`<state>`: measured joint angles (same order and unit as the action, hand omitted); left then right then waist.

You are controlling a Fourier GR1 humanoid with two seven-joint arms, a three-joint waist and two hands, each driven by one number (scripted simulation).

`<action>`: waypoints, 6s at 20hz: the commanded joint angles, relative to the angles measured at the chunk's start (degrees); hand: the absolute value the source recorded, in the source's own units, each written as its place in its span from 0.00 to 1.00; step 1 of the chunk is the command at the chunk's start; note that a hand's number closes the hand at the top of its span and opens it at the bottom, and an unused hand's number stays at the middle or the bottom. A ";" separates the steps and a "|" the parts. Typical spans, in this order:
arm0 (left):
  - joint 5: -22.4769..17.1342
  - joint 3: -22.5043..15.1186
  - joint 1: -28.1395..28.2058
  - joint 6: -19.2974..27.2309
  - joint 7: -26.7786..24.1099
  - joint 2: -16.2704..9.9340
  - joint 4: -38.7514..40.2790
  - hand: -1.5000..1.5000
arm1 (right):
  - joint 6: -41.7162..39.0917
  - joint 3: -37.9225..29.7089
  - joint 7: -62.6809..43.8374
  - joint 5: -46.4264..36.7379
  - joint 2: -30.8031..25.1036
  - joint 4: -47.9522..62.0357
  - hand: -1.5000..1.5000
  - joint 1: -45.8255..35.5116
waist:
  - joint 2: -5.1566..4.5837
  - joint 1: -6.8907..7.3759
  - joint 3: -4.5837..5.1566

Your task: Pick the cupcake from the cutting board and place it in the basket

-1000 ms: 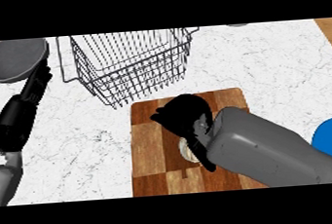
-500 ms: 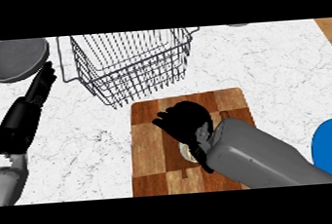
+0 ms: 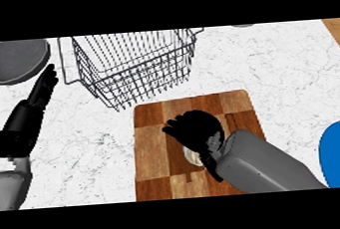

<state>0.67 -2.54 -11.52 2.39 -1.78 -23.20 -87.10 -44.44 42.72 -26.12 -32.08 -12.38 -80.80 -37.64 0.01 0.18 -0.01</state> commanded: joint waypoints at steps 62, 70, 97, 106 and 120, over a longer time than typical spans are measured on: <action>5.47 3.96 -2.48 -7.27 2.51 4.78 -1.49 0.50 | 37.60 -23.44 -59.08 -53.71 12.35 -18.66 1.00 -18.00 | 0.08 3.00 0.25; 5.67 2.69 -2.49 -7.12 2.47 6.35 -1.72 0.50 | 35.95 -34.49 -59.11 -45.21 12.35 -2.77 1.00 -33.02 | -0.26 5.25 0.29; 6.07 3.31 -5.86 -7.32 1.22 6.78 1.44 0.50 | 37.13 -49.46 -59.10 -31.28 12.35 47.94 1.00 -53.91 | -0.46 5.40 0.31; 6.75 2.94 -5.48 -7.05 0.25 7.44 2.43 0.50 | 50.96 -50.01 -57.29 -23.87 12.35 53.78 0.00 -59.20 | -0.62 5.73 0.29; 6.52 6.25 -2.88 -5.82 1.64 5.53 1.65 0.50 | 74.84 -52.92 -58.99 -43.54 10.09 41.48 0.00 -55.99 | 0.85 -0.32 0.09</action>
<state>7.10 2.93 -14.93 -3.94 -0.57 -17.28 -85.24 18.20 -9.87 -69.30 -70.59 -2.67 -36.41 -94.20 0.38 1.18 0.13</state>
